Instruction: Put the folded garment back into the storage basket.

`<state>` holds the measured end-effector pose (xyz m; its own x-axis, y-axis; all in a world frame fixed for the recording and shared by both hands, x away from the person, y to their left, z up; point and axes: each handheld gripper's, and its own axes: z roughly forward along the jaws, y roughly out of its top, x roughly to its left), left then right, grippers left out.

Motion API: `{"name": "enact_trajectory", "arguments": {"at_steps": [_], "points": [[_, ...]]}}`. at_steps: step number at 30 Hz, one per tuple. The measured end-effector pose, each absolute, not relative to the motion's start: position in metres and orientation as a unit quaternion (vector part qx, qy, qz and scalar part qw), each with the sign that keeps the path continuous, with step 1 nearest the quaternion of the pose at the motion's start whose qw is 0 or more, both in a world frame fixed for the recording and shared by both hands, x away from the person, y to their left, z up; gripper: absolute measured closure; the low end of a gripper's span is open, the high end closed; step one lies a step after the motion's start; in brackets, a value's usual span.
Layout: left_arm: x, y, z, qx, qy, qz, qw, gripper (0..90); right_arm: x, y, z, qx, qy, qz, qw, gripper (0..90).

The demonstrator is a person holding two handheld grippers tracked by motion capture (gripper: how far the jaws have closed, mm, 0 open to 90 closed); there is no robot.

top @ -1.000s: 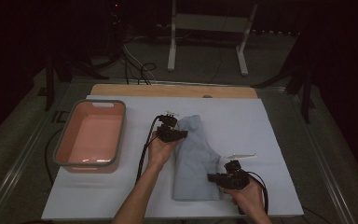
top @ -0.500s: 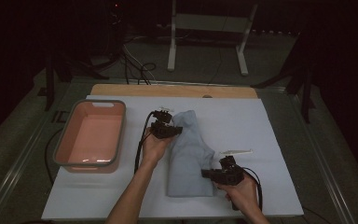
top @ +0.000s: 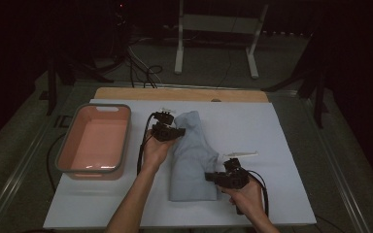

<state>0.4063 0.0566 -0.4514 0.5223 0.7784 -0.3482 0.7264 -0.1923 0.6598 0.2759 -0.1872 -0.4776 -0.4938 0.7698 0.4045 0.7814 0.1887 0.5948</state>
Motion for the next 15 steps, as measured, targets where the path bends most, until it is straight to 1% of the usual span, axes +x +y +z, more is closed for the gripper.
{"name": "enact_trajectory", "arguments": {"at_steps": [15], "points": [[0.410,0.070,-0.434,0.765,0.490,0.040,0.417,87.5,0.284,-0.174,-0.465,-0.496,-0.766,-0.409,0.005,82.4]]}}
